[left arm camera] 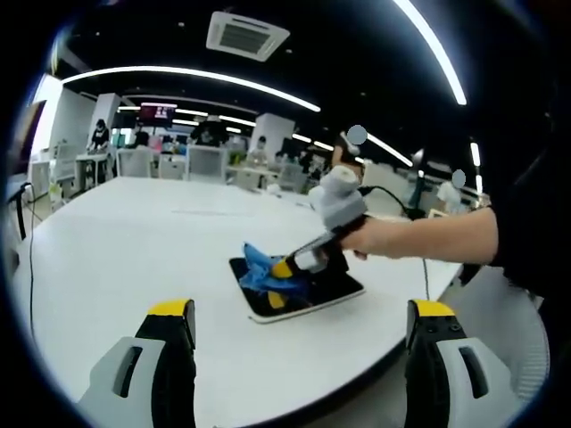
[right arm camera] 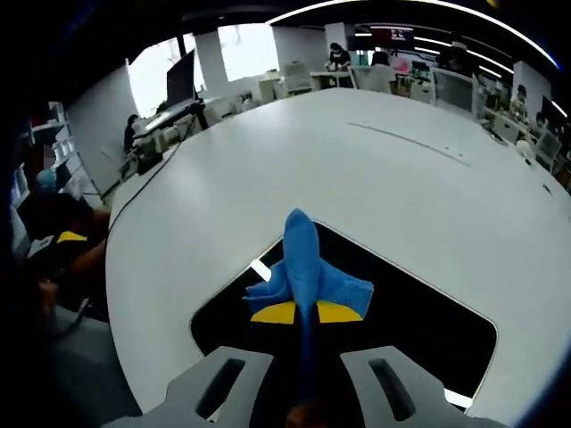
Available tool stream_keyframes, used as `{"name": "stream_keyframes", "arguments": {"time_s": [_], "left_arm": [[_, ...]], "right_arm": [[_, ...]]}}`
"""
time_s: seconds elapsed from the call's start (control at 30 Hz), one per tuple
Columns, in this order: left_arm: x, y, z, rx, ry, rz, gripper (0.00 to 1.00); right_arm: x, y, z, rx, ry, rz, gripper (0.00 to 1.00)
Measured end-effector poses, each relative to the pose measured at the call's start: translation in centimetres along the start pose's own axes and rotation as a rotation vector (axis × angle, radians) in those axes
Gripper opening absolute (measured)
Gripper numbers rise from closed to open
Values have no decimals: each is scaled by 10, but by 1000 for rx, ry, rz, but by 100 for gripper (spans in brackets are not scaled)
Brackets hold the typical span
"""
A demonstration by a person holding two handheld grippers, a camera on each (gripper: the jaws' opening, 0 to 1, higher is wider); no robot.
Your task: Wipe the mirror surface with the cleaning cloth until all visible marks leave the cleaned area.
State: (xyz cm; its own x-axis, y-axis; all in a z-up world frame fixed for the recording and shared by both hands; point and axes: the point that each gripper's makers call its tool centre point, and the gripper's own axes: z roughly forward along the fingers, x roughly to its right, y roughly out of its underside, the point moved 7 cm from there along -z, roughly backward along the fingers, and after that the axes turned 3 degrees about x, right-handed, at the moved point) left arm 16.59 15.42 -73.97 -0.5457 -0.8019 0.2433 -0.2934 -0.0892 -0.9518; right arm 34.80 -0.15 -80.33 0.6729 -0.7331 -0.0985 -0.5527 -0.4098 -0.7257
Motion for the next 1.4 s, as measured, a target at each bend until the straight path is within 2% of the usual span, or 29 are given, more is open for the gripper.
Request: {"name": "stream_keyframes", "arguments": {"time_s": [0.63, 1.4], "left_arm": [[0, -2, 2, 6, 6, 14, 99], [1, -1, 1, 8, 9, 10, 99]], "right_arm": [[-22, 19, -19, -2, -23, 16, 1], [-38, 35, -33, -21, -38, 20, 1]]}}
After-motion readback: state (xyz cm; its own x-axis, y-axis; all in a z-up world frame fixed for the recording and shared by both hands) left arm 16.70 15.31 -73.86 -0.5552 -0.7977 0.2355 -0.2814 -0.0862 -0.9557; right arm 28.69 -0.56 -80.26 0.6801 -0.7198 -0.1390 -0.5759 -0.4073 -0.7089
